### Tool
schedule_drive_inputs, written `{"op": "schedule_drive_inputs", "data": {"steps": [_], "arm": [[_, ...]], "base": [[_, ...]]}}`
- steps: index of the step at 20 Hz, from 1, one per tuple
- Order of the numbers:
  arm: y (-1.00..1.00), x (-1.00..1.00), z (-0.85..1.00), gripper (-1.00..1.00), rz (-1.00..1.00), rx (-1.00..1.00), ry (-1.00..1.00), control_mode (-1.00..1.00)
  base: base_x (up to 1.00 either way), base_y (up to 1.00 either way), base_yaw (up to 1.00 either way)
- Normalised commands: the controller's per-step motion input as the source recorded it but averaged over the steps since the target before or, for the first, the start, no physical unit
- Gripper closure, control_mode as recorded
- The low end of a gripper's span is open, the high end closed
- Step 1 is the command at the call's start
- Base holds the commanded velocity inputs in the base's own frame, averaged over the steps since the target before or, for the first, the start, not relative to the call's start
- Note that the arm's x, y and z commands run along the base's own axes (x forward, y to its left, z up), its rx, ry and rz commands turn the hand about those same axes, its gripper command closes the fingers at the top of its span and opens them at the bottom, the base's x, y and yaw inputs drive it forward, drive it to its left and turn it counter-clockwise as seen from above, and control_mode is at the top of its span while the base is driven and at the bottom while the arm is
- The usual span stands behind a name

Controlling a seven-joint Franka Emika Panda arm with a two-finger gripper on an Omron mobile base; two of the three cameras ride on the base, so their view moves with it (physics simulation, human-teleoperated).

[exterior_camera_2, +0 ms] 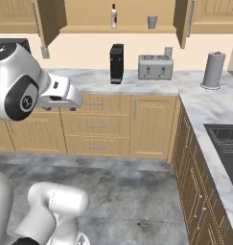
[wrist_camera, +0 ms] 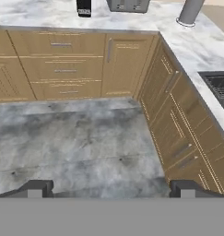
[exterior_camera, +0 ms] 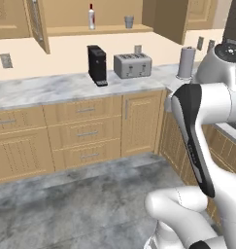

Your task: There is a bowl on the dining counter. Grab a lemon wedge from the fridge and place it in the bowl. Then get the liquor bottle and glass cup from the cabinet and place them next to the bowl.

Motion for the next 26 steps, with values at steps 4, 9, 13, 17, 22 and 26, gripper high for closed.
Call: {"op": "schedule_drive_inputs", "data": {"steps": [4,9,13,17,22,26], "arm": [[0.0,0.0,0.0,-1.0,0.0,0.0,0.0,1.0],[0.0,0.0,0.0,-1.0,0.0,0.0,0.0,1.0],[0.0,0.0,0.0,-1.0,0.0,0.0,0.0,1.0],[0.0,0.0,0.0,-1.0,0.0,0.0,0.0,1.0],[0.0,0.0,0.0,-1.0,0.0,0.0,0.0,1.0],[0.0,0.0,0.0,-1.0,0.0,0.0,0.0,1.0]], "base": [[1.0,-0.12,-0.01],[1.0,-0.12,0.0],[1.0,-0.11,-0.01],[1.0,-0.02,0.0],[1.0,0.0,0.0],[0.84,0.0,0.0]]}}
